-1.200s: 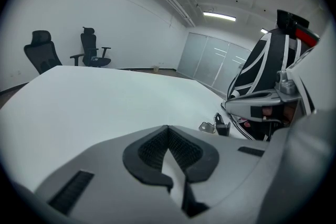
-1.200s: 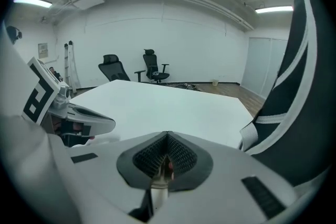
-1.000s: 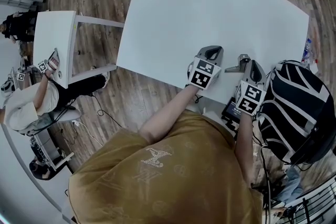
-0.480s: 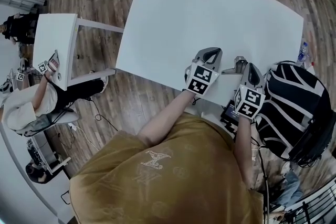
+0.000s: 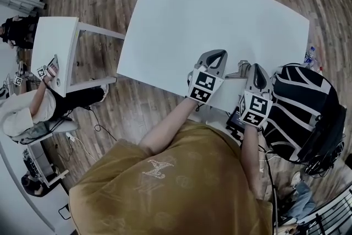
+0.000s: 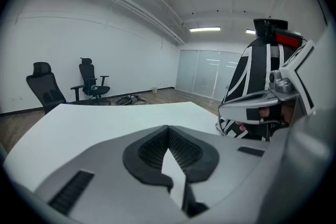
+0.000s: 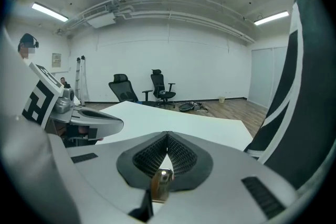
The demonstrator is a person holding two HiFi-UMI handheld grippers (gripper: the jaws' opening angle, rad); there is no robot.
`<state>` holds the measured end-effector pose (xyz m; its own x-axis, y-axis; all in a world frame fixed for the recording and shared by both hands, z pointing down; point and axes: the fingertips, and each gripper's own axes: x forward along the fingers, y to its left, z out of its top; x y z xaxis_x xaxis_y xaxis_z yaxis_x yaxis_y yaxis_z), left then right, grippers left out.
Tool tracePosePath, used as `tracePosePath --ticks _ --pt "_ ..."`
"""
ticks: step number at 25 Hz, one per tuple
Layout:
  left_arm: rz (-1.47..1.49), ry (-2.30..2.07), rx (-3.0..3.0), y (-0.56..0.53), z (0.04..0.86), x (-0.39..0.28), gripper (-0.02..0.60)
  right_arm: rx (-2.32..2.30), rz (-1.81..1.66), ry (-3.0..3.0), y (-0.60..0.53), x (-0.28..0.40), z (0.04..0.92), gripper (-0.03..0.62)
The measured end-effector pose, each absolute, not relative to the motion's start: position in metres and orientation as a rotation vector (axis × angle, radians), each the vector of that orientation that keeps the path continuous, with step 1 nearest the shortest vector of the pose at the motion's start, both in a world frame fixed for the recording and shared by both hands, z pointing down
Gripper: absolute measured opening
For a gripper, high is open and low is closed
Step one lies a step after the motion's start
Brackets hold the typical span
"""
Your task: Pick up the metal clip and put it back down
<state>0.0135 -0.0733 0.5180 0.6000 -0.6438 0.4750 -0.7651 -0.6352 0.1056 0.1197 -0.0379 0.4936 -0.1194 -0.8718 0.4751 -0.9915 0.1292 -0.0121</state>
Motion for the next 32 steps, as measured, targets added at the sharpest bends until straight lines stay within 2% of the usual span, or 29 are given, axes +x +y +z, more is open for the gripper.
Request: tracePosePath --ticks 19,32 --pt "0.312 -1.234 2.664 -0.082 0.409 0.021 0.006 1.925 0.239 -2.175 -0.046 0.120 0.401 0.006" --pt "0.235 -1.273 2.719 -0.084 0.375 0.023 0.006 1.994 0.122 -2.225 -0.049 0.123 0.353 0.007"
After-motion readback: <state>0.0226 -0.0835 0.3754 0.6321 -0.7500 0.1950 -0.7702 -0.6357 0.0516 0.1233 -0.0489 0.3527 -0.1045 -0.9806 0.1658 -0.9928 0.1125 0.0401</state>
